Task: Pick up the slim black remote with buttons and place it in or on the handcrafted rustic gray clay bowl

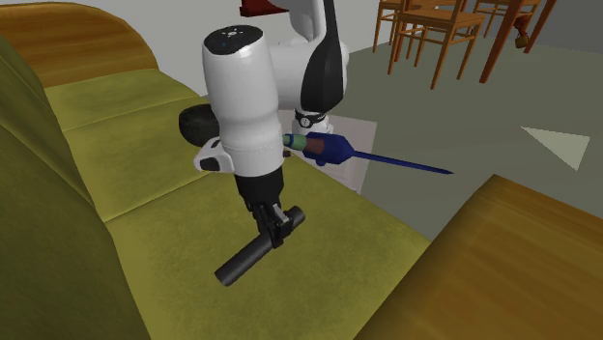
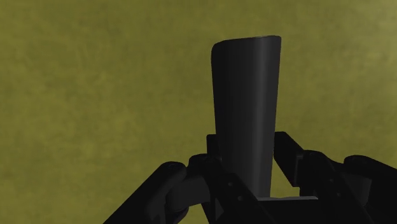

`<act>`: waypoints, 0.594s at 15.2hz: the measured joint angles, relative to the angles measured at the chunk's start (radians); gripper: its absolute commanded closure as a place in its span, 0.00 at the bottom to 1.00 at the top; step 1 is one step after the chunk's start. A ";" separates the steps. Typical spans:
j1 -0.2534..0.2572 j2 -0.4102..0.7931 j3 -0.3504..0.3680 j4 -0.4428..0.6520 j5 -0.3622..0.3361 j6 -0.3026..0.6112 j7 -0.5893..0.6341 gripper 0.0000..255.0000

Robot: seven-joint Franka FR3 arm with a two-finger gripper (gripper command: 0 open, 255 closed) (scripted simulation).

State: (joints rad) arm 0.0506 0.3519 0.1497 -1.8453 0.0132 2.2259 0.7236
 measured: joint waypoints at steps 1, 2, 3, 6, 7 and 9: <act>-0.001 -0.007 0.000 0.004 0.001 -0.011 -0.001 1.00; 0.000 -0.010 0.001 0.011 0.001 -0.021 0.000 1.00; -0.001 -0.017 0.001 0.018 0.002 -0.035 0.000 1.00; -0.003 -0.035 0.002 0.034 0.005 -0.068 -0.001 1.00; -0.003 -0.042 0.002 0.039 0.006 -0.081 0.000 1.00; -0.002 -0.050 0.003 0.054 0.006 -0.104 0.001 1.00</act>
State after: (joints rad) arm 0.0482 0.3014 0.1527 -1.7912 0.0196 2.1219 0.7245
